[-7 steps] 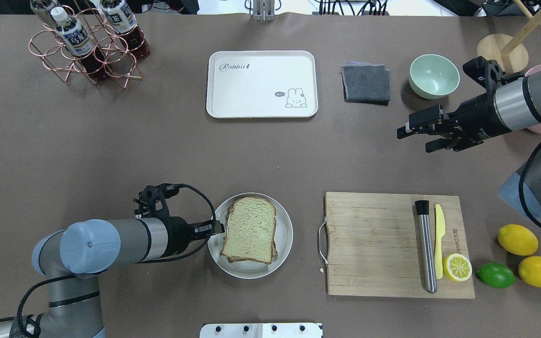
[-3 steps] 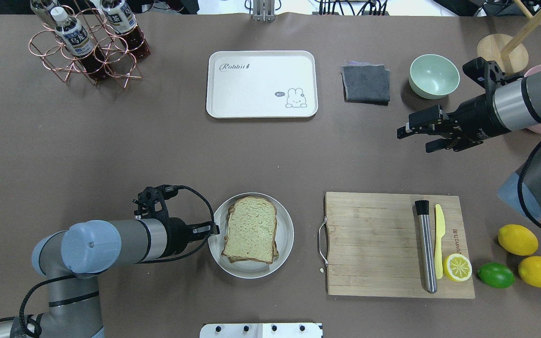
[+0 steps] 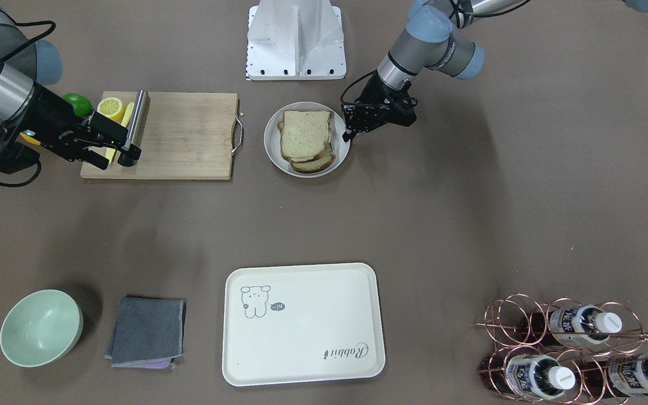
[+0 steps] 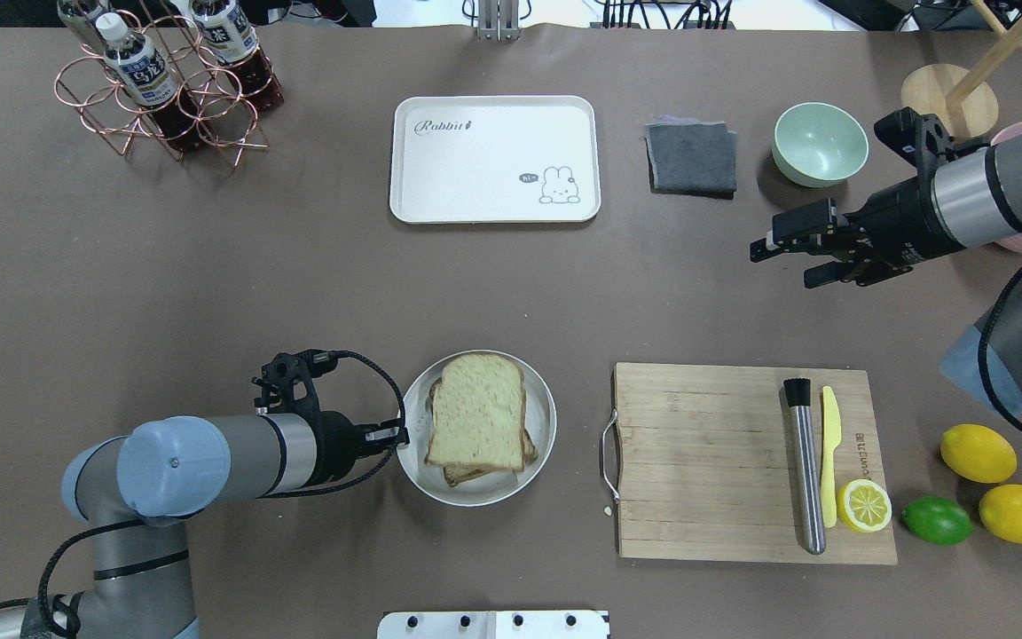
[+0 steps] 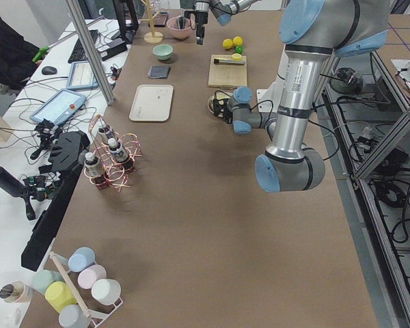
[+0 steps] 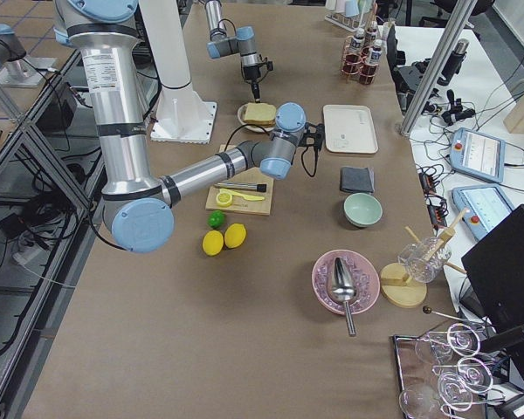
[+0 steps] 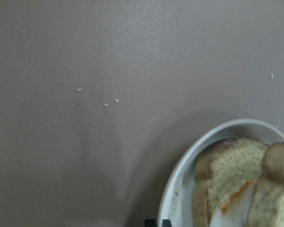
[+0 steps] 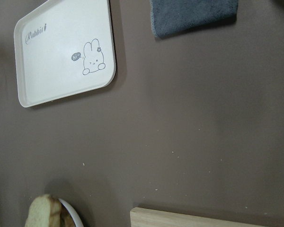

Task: Make sandwich and place on tray
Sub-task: 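Lift the plate with the sandwich and carry it onto the rabbit tray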

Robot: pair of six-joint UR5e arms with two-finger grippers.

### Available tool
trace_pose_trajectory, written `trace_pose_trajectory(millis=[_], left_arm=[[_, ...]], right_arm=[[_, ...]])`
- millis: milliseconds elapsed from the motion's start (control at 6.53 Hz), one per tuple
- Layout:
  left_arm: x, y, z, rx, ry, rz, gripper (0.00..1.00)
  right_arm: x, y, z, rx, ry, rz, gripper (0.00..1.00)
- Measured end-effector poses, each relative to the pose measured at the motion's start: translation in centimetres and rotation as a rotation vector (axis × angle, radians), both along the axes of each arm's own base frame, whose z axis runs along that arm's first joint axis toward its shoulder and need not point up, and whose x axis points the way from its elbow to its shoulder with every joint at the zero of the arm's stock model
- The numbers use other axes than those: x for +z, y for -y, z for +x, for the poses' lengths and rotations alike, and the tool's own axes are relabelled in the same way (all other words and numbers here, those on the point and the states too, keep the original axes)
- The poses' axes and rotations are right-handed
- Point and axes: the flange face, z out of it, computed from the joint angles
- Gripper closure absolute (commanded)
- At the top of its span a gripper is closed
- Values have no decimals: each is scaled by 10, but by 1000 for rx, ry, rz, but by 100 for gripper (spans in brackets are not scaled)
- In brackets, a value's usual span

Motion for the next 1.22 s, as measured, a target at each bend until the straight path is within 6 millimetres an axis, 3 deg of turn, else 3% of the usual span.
trace_pose_trajectory(millis=[306, 612, 1224], left_arm=[[-7, 4, -5, -3, -11, 1, 100], [-14, 22, -16, -16, -13, -5, 100], [-62, 95, -25, -158, 23, -6, 100]], right_arm=[[0, -1, 0, -3, 1, -1, 1], [1, -2, 1, -6, 4, 0, 1], [0, -3, 2, -4, 5, -2, 1]])
